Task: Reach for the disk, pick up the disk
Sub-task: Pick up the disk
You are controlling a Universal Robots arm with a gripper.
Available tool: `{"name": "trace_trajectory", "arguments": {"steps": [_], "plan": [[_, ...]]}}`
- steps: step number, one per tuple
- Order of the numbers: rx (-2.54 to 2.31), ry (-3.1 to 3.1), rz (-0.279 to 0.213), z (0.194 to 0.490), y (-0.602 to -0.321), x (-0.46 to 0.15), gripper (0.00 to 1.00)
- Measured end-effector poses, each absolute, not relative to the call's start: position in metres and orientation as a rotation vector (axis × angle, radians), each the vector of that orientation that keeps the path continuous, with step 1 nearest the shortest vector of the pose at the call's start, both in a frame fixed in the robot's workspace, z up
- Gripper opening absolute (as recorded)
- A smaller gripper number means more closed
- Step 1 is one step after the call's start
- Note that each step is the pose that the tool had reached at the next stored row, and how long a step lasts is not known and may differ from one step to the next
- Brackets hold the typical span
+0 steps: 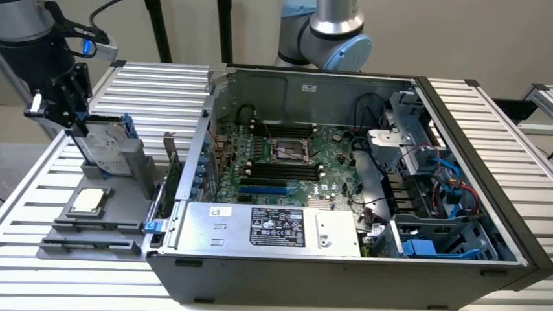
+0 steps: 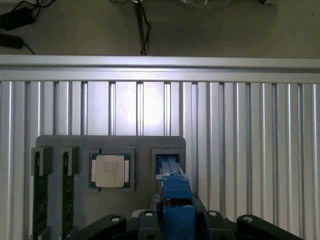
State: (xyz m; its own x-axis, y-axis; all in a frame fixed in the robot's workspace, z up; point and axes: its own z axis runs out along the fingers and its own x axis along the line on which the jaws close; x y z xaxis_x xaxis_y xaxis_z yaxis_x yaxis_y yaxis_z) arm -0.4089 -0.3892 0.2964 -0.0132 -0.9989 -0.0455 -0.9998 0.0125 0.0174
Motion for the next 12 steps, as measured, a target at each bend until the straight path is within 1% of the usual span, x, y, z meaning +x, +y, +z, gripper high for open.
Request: {"name": "trace_trajectory", "arguments": {"steps": [12], "plan": [[-2.192,2.221,0.069,0.2964,-0.3923,-0.409,0.33]]}}
